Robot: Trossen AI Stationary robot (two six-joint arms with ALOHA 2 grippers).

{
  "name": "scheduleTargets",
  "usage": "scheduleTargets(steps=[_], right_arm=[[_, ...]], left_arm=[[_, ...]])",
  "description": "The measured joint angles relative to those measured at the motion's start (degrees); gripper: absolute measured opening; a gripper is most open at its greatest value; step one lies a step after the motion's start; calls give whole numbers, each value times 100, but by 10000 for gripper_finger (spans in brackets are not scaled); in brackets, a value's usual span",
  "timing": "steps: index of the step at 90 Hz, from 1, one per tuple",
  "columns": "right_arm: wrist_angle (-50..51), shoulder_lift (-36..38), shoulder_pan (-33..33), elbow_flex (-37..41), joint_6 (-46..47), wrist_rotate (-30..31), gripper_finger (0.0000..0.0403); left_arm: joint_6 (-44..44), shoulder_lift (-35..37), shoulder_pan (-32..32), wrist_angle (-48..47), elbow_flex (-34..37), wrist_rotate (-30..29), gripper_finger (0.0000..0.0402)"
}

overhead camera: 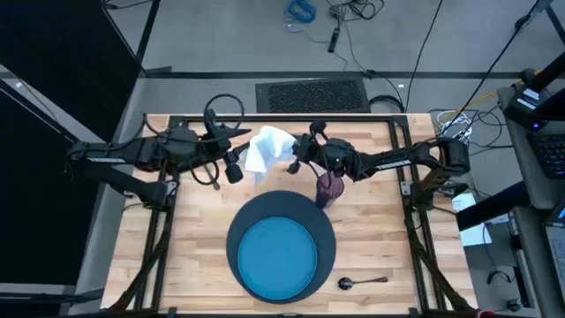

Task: Set table place
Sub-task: Fold the white napkin

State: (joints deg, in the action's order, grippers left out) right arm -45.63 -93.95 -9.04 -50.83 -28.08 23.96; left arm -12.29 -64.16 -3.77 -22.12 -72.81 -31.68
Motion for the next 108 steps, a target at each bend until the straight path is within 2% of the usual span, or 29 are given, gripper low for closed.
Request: scheduleTargets(steps=[17,50,74,97,108], right_arm=[[-90,20,108,0,-69,-36,0],[-71,489,219,0,-304,-30,0],[187,522,219,0,-306,-22,0],[134,524,219,0,-303,-21,0],[134,545,219,0,-304,-21,0]], left_arm=[[-46,0,0,-214,2,-4,116],[117,0,-2,-922,249,0,155],[295,-2,-2,-1180,686,356,156],[295,-2,0,-1676,701,296,156],[667,-1,-2,-2184,701,297,156]])
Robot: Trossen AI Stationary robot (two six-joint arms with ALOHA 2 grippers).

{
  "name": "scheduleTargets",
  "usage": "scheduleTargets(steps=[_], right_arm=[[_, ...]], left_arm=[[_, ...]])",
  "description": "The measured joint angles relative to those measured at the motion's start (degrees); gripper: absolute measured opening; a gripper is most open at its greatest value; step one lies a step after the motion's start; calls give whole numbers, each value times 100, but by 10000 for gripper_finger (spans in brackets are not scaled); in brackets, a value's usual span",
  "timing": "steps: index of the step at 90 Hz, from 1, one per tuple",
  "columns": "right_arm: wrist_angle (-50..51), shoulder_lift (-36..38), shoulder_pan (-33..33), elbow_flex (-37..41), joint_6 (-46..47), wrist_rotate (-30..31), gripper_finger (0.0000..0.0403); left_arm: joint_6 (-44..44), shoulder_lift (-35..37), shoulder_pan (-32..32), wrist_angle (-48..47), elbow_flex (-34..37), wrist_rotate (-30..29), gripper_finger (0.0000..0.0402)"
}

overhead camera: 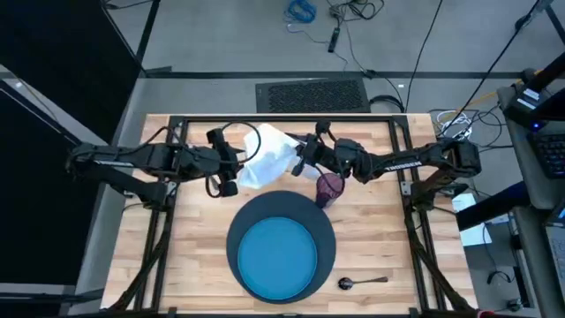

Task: Set table place
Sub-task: Fold the white napkin

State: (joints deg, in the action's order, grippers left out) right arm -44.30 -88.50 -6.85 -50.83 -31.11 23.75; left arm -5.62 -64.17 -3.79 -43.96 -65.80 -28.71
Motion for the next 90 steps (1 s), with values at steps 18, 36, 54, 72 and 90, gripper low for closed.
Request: scheduleTargets(steps=[18,36,54,72,90], right_arm=[[5,62,0,0,-133,-4,0],[57,106,22,0,-125,-9,0],[162,109,21,0,-115,-7,0],[421,110,26,0,134,-28,0],[521,110,229,-51,367,-444,0]], left_arm=[[686,-42,2,-434,427,-9,156],[977,-45,2,-132,1534,-4,156],[1081,92,2,564,2210,-192,156],[380,590,86,1805,2366,-217,156],[-224,775,495,2256,2398,-113,156]])
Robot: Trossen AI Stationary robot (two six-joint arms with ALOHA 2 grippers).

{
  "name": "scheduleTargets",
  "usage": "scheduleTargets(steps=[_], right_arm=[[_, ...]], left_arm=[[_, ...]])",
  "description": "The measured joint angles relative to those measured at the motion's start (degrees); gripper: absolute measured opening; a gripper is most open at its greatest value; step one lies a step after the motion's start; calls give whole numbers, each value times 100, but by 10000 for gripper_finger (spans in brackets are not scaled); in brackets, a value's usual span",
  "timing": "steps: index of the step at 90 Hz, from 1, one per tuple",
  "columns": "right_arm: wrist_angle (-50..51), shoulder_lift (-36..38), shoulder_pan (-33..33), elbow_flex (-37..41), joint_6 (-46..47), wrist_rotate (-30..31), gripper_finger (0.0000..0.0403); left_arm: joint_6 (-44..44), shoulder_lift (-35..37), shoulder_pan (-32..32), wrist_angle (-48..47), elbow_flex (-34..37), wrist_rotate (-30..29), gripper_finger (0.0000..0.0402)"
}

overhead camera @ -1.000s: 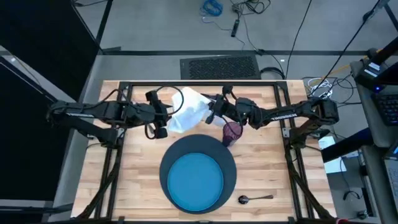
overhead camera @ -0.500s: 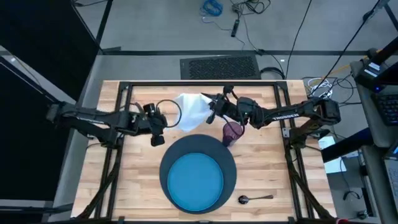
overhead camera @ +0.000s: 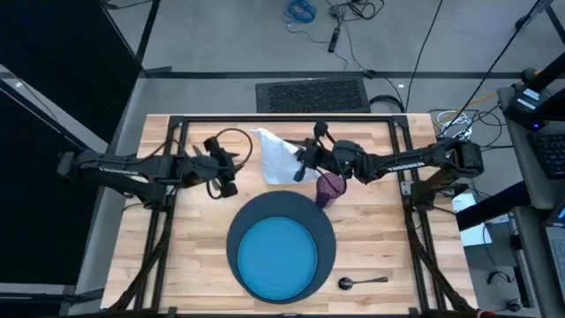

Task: Set table place
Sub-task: Fold the white napkin

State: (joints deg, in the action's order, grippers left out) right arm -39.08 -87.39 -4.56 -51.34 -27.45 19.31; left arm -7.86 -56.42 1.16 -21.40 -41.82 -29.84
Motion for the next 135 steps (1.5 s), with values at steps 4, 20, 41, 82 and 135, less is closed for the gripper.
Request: scheduleTargets(steps=[4,20,41,82,135], right_arm=[[103,0,79,-78,-5,-2,0],[965,2,375,-561,-17,-6,0],[1841,4,682,-1047,-120,442,0],[1822,7,733,-1114,-17,435,0],[1758,7,730,-1114,129,172,0]], left_arm=[[-57,-3,113,-22,4,110,156],[-427,6,597,349,4,627,156],[-526,109,971,200,4,1412,156],[-825,107,1318,141,4,1804,156],[-950,104,1459,301,4,2283,28]])
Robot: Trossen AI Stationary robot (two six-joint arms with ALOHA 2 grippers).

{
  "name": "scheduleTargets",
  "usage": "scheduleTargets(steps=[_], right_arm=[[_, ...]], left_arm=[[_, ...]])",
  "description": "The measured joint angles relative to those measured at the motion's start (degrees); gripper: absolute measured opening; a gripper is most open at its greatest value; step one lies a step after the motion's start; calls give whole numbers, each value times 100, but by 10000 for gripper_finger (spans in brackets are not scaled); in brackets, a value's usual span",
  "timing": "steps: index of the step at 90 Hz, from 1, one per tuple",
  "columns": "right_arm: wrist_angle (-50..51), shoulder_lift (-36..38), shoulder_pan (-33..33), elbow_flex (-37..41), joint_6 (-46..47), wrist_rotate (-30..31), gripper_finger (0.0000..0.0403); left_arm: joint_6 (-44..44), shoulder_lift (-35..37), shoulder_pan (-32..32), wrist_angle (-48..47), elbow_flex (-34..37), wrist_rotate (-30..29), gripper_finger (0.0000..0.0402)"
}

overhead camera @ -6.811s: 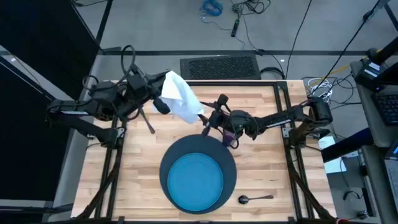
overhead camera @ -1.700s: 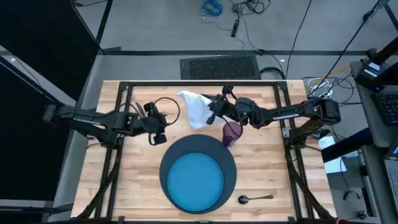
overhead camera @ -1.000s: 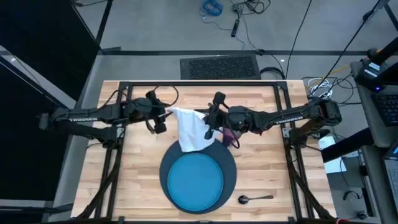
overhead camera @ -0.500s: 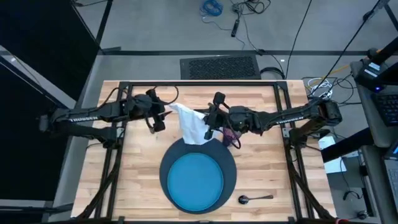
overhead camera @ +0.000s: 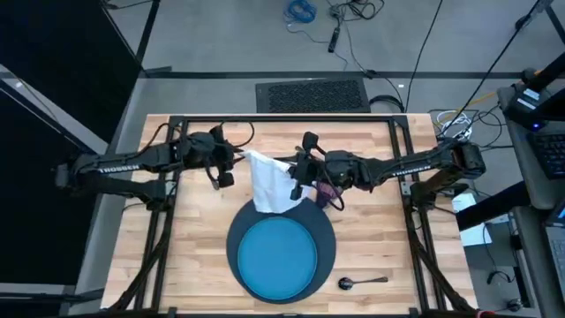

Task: Set table place
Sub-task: Fold the white napkin

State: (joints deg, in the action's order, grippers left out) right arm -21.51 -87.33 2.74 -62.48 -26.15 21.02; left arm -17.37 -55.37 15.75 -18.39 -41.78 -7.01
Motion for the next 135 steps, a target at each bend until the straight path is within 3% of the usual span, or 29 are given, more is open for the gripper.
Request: scheduleTargets(steps=[13,45,68,91,135], right_arm=[[-3,0,0,0,-11,-16,0],[-3,0,0,0,7,-16,8],[36,0,-56,0,485,-18,88],[776,-17,-304,-2,1093,-19,156],[772,-46,-391,-2,1373,-54,162]], left_arm=[[-11,0,0,209,0,-33,3],[37,0,0,297,0,-116,0],[50,15,0,106,0,-233,0],[57,314,0,-437,0,-378,0],[188,1216,0,-1039,-4,-567,0]])
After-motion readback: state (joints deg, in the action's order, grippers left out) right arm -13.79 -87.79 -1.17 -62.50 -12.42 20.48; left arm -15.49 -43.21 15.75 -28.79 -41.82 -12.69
